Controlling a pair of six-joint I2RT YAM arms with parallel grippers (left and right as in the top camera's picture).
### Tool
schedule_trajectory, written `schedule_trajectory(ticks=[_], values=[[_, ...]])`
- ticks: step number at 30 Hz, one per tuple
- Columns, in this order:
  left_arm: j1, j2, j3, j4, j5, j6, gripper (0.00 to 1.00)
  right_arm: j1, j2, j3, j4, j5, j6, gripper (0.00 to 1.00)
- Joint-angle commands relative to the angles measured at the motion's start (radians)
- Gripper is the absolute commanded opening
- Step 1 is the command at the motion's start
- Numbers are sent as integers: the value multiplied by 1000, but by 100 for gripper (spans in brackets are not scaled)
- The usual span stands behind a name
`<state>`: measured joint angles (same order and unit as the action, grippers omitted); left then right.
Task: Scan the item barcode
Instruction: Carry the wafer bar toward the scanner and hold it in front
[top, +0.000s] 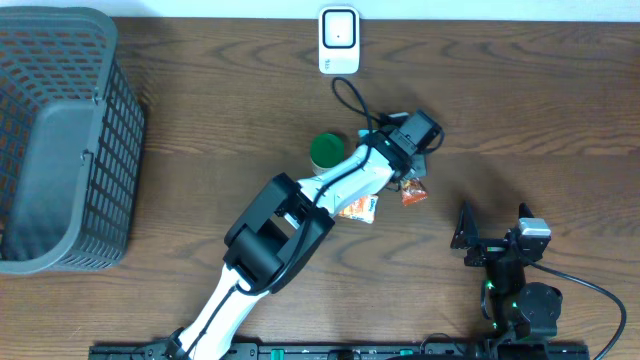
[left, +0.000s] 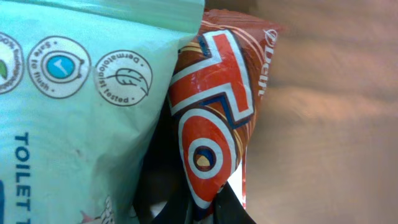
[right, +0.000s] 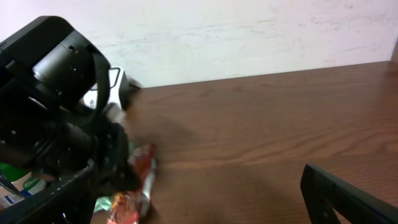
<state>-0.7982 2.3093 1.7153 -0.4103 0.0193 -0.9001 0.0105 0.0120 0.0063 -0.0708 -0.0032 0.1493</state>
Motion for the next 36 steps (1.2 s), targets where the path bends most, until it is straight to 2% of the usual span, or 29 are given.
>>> schedule_trajectory(ticks=[1,7,9,10,14,18,28,31,34,36], values=[[37,9,-10,-37,-116,-274,7,-2,-5,-1,-4,5,10,99],[48,9,-10,-15,-110,-473,8,-2,-5,-1,-4,5,10,99],[48,9,-10,8,-92,-474,39,-2,-5,-1,-4,5,10,99],[48,9,-10,18,-79,-472,51,-2,-5,-1,-4,5,10,99],[44,7,0,85,-46,-321,76,-2,-5,-1,-4,5,10,99],[47,-2,11,84,-46,-228,79,-2,-5,-1,-4,5,10,99],[46,-2,11,127,18,-168,77,-2,-5,-1,-4,5,10,99],[46,-2,11,140,23,-256,77,-2,-5,-1,-4,5,10,99],[47,-2,11,182,39,-426,82,-2,-5,-1,-4,5,10,99],[46,-2,11,246,55,-445,83,-2,-5,-1,-4,5,10,99]])
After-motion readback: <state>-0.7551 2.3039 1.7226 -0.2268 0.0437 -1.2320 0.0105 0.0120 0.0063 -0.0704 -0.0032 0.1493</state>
